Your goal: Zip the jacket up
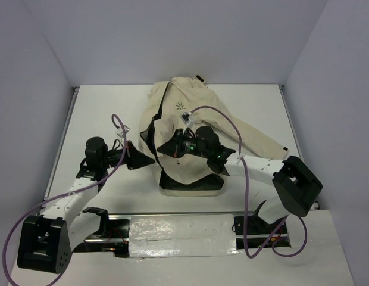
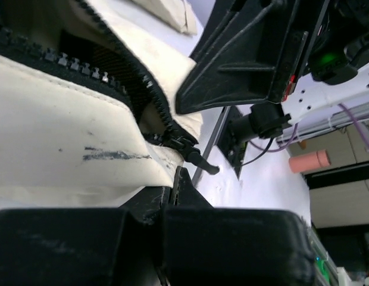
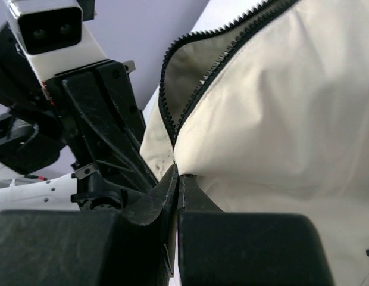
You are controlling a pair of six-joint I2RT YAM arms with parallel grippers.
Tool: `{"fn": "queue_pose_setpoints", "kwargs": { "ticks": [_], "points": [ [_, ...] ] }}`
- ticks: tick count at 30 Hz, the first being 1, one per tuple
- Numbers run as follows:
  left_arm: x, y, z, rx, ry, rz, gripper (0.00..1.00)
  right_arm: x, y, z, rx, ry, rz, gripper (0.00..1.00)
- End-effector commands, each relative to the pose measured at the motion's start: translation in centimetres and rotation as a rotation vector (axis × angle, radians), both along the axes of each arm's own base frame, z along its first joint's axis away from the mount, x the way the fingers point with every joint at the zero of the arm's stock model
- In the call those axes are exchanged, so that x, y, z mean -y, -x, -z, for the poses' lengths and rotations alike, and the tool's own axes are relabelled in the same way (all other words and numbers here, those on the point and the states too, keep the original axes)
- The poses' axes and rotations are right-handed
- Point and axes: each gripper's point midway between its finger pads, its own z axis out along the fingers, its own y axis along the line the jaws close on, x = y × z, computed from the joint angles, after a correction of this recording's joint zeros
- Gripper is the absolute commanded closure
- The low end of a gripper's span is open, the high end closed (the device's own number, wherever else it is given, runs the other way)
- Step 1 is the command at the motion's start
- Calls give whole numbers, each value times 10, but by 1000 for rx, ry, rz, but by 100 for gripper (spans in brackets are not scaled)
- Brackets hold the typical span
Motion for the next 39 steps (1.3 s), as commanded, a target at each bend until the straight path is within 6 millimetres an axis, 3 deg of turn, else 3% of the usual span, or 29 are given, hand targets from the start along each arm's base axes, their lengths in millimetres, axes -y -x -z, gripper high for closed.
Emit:
{"fn": "queue_pose_setpoints", "kwargs": {
  "ticks": [1, 4, 5, 6, 7, 8, 12, 18, 21, 22, 24, 25, 26, 29, 31, 32, 39],
  "points": [
    [6, 12, -1, 19, -23, 112, 100, -7, -19, -27, 65, -50, 52, 100],
    [4, 8, 4, -28, -52, 96, 100, -12, -23, -16, 42, -19, 42, 100],
    [3, 2, 2, -11, -74, 90, 100, -16, -18, 0, 1, 20, -3, 97],
    [1, 4, 10, -76, -98, 81, 100, -18, -17, 6, -17, 40, -27, 89],
    [-1, 0, 16, -80, -133, 59, 100, -21, -15, 10, -39, 66, -51, 73],
    [-3, -4, 19, -100, -151, 47, 100, -22, -15, 19, -62, 90, -69, 66],
    [-10, 8, 46, -288, -202, 11, 100, -19, -12, 25, -73, 151, -102, 48],
    [-12, 11, 62, -379, -215, -29, 100, 5, -13, 18, -27, 250, -46, 22],
    [-11, 13, 66, -410, -194, -46, 100, 22, -10, 10, -10, 291, 11, 18],
    [-11, 11, 66, -404, -190, -48, 100, 28, -2, 4, -4, 294, 19, 18],
    [-10, 10, 65, -407, -186, -58, 100, 35, 13, 19, -33, 323, 25, 22],
    [-10, 8, 63, -395, -182, -60, 100, 30, 29, 15, -16, 312, 3, 24],
    [-8, 7, 62, -386, -182, -60, 100, 28, 41, 24, -29, 322, -16, 28],
    [-6, 3, 55, -333, -184, -67, 100, 11, 75, 27, -46, 260, -115, 56],
    [-8, 1, 54, -307, -197, -84, 100, -1, 87, 18, -53, 163, -168, 63],
    [-9, 1, 55, -310, -199, -90, 100, -1, 91, 31, -74, 166, -182, 65],
    [-9, 9, 57, -309, -187, -86, 100, -3, 89, 54, -84, 200, -186, 48]
  ]
}}
